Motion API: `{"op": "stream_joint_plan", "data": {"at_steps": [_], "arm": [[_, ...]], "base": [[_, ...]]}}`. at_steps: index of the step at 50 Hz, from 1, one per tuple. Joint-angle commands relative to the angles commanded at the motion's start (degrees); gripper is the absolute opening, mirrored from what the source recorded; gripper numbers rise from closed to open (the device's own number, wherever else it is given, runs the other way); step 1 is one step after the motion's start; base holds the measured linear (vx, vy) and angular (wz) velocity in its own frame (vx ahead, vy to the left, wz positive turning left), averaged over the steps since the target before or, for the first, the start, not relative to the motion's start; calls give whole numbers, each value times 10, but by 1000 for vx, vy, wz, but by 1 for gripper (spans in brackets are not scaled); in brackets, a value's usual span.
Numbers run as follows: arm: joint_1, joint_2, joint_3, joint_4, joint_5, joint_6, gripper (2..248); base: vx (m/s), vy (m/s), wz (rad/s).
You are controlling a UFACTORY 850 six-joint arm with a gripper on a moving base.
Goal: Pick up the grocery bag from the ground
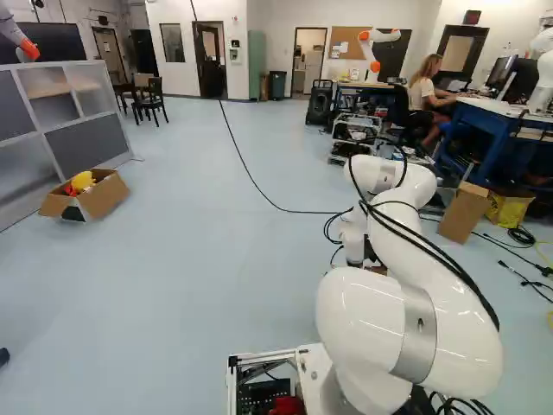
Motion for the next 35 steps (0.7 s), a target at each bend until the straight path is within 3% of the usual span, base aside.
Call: {"op": "stream_joint_plan", "data": {"at_steps": [2, 3, 35], "arm": [[0, 0, 0, 0, 0, 0, 41], [0, 1, 1, 0, 0, 0, 22], [-1, 68, 68, 0, 0, 0, 22]], "base": [[0, 0, 0], [0, 0, 0], [0, 0, 0]]}}
